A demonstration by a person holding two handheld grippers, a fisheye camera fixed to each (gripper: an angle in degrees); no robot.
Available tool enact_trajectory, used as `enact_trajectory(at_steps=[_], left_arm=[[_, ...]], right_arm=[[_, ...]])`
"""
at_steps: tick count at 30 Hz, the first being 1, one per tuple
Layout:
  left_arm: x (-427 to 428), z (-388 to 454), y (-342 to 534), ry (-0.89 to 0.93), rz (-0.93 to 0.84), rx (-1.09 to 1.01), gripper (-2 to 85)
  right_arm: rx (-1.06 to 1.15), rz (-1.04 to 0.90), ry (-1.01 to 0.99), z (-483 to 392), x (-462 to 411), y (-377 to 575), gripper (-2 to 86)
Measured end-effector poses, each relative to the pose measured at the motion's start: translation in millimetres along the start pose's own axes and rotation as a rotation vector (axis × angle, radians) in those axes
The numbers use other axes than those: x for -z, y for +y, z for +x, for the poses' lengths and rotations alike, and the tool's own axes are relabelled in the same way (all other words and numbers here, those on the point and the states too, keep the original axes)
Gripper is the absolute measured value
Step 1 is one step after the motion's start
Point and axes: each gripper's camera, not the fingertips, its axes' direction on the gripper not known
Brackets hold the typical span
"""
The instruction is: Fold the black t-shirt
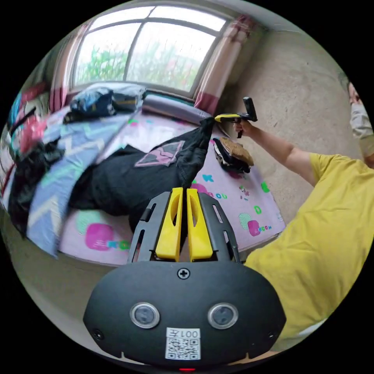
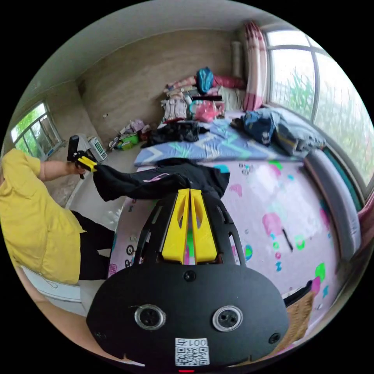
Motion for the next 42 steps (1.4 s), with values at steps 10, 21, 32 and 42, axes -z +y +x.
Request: enact_trajectory(at_steps=[10, 21, 32, 42], left_arm=[[-224.1, 49.8, -36.8, 0.123, -0.377, -0.157, -1.3], [-380.4, 112.7, -75.4, 0.193, -0.653, -0.357, 0.3], [-365.1, 72.3, -142.5, 0.081, -0.560, -0.185, -1.2], [-344.9, -27.4, -207.4, -0.209, -0.654, -0.299, -1.2]], right_arm=[[-0.089, -0.279, 0.018, 70.4, -67.4, 99.0, -0.2], [-0.159, -0.530, 0.152, 102.1, -108.4, 198.1, 0.0], [-0.360, -0.143, 0.193, 44.6, -95.0, 208.3, 0.0], [-0.617, -0.224, 0.085, -47.3, -232.5, 180.5, 0.0]])
